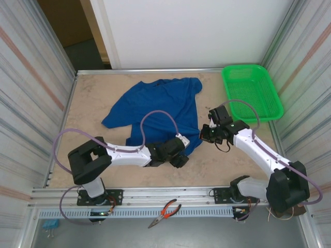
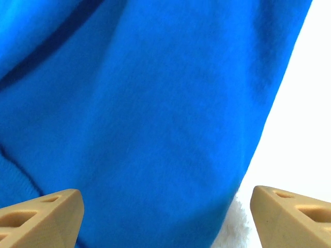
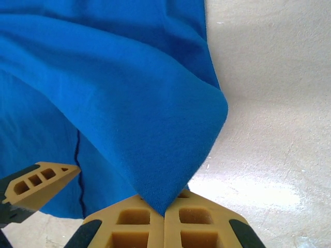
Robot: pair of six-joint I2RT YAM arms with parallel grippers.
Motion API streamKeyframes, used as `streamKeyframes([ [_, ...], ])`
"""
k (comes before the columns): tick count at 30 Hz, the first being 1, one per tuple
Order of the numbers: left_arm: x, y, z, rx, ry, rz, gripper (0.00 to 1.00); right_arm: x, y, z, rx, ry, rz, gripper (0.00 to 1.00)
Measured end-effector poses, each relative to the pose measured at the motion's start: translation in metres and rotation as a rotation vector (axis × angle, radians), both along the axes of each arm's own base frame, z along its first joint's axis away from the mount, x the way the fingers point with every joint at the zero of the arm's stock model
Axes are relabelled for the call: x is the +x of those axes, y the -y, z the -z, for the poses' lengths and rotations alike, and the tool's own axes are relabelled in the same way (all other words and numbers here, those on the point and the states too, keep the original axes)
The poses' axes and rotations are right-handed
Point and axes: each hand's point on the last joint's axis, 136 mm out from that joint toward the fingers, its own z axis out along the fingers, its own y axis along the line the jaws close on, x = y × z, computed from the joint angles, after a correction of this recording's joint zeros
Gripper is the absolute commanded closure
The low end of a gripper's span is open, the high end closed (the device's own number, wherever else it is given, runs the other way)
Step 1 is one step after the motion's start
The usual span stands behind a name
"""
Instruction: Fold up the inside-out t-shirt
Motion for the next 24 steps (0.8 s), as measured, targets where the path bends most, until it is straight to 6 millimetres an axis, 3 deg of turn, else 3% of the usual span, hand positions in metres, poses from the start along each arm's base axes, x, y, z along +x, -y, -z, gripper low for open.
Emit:
streamKeyframes([
  [2,0.003,0.008,0.000,-0.009,0.005,0.002,0.48,0.000,0.000,-0.001,0.002,0.002,-0.001,1.00],
  [4,0.006,0.013,0.000,-0.009,0.013,0.010,0.87,0.000,-0.001,-0.002,0.006,0.003,-0.003,1.00],
  [5,0.006,0.014,0.000,-0.009,0.016,0.011,1.00,-0.001,-0.001,-0.002,0.009,0.002,-0.004,1.00],
  [10,0.010,0.012,-0.012,-0.005,0.038,0.021,1.00,-0.001,-0.002,-0.002,0.016,0.000,-0.003,1.00],
  [12,0.013,0.005,-0.031,-0.022,0.049,0.016,1.00,0.001,-0.001,-0.004,0.020,0.002,0.003,1.00],
  [14,0.020,-0.003,-0.065,-0.070,0.068,0.004,1.00,0.007,0.000,-0.012,0.030,0.020,0.012,1.00],
  [16,0.032,-0.012,-0.114,-0.154,0.100,-0.016,1.00,0.016,-0.001,-0.026,0.051,0.051,0.021,1.00],
  [19,0.047,-0.023,-0.206,-0.315,0.176,-0.028,1.00,0.031,-0.011,-0.058,0.110,0.113,0.012,0.58],
  [20,0.050,-0.028,-0.235,-0.360,0.203,-0.029,1.00,0.037,-0.013,-0.071,0.125,0.143,0.011,0.49],
  [21,0.051,-0.034,-0.262,-0.400,0.225,-0.027,1.00,0.042,-0.014,-0.081,0.136,0.168,0.013,0.46],
  [24,0.047,-0.046,-0.313,-0.473,0.273,-0.012,1.00,0.045,-0.016,-0.096,0.161,0.218,0.014,0.44],
])
